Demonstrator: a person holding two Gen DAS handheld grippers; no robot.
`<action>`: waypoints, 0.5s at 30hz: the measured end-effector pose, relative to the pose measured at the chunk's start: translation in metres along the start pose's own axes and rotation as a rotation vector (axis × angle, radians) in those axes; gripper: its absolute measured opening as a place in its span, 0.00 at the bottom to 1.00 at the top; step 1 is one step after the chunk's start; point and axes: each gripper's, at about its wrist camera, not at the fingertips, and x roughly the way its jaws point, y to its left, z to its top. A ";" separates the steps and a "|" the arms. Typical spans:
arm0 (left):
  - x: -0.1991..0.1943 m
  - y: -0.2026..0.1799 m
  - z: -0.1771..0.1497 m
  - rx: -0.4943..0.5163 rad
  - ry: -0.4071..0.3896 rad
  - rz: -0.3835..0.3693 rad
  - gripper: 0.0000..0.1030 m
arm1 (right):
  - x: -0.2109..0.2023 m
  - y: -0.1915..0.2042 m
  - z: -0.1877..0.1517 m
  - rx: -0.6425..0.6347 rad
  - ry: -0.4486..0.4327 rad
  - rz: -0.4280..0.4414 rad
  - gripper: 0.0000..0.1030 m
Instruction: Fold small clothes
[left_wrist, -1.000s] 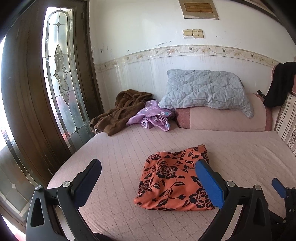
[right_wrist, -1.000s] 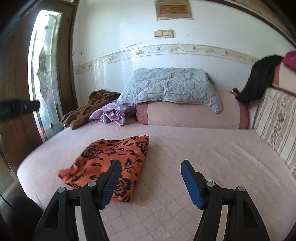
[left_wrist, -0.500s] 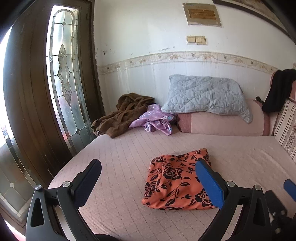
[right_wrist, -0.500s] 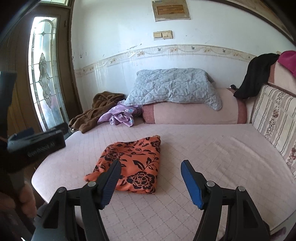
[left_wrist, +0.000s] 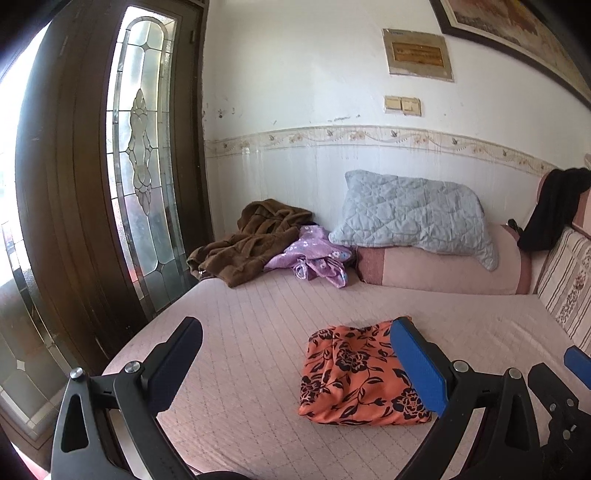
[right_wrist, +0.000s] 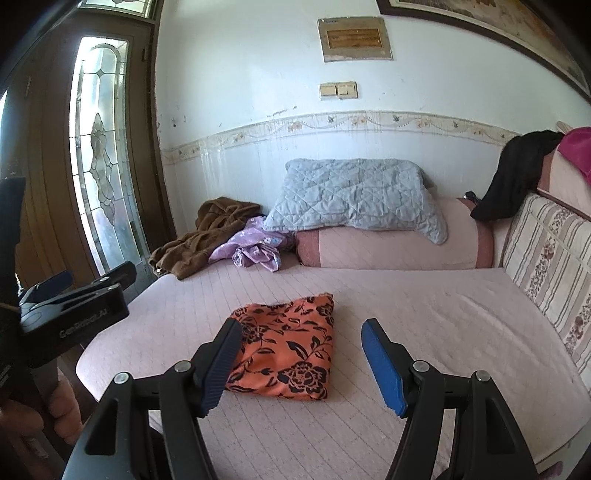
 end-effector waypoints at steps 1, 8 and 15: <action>-0.001 0.002 0.001 -0.005 0.001 -0.002 0.98 | -0.001 0.002 0.001 -0.002 -0.002 -0.002 0.69; -0.005 0.011 0.003 -0.013 0.003 -0.005 0.98 | -0.004 0.018 0.011 -0.025 -0.010 -0.008 0.69; -0.007 0.018 0.000 -0.027 0.006 -0.004 0.98 | -0.002 0.029 0.011 -0.043 -0.002 -0.014 0.69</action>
